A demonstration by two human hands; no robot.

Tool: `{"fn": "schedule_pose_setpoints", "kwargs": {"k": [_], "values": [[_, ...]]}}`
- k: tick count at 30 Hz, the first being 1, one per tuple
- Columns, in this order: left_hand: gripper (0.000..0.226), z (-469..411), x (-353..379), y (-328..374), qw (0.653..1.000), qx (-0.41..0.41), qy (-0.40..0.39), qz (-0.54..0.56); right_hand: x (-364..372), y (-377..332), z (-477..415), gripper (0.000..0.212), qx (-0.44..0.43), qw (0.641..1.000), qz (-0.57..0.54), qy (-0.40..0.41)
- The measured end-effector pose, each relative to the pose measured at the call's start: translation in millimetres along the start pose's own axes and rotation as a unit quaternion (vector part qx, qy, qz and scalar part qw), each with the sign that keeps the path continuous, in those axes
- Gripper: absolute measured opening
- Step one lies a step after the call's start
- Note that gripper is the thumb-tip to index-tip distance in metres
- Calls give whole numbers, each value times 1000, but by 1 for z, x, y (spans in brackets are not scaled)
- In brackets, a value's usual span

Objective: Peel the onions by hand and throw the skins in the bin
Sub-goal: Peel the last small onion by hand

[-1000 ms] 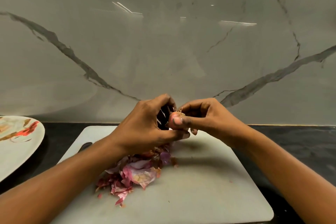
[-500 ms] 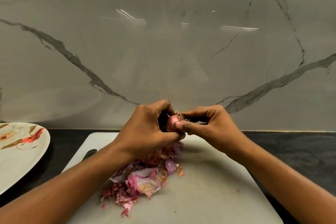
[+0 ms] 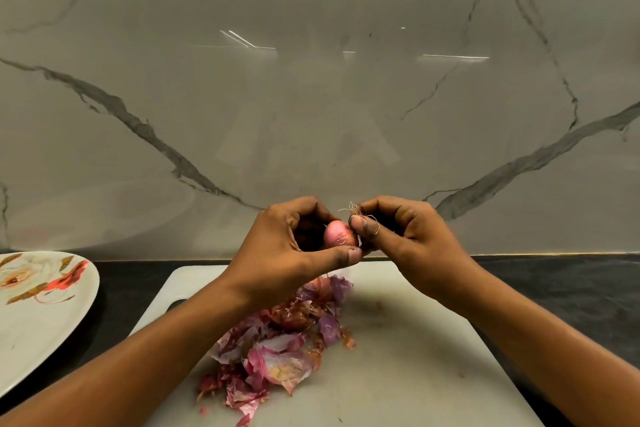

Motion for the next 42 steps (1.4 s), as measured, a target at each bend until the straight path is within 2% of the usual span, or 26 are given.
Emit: {"fn": "schedule_pose_setpoints", "kwargs": {"k": [5,8,11,14,23,26,30,33,39,42], "values": [[35,1,0,4,987,-51,-33,149,-1,-10,4,18,-34,999,-24,-21],[36,0,-1,3,976,-61,-52,204,-1,-13,3,19,-18,994,-110,-22],[39,-2,-6,3,971,-65,-63,220,-4,-13,1,25,2,983,-182,-23],[44,-3,-7,0,974,-69,-52,212,-5,-11,1,27,20,978,-204,-35],[48,-9,-15,-12,981,-79,26,176,-12,-4,2,21,57,989,-124,-65],[47,-10,-19,-18,982,-81,67,155,-11,-3,5,6,54,991,-18,-121],[48,-11,-20,-18,983,-89,74,141,-3,-2,10,11,53,975,64,-204],[49,-8,-16,-14,986,-87,56,129,-4,-5,11,16,41,975,90,-201],[47,-7,-14,-8,996,-57,40,55,-10,-10,8,32,68,979,88,-169],[48,-7,-14,-6,998,-46,29,23,-10,-9,7,33,91,981,80,-151]]}}
Point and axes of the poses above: each hand's wrist, its own z-axis away from the middle knuckle, its own x-axis out of the palm, y = z × x, the point moved 3 cm from there along -z, towards the middle knuckle, and after that the axes turned 15 degrees about z, right-handed, at the moved point
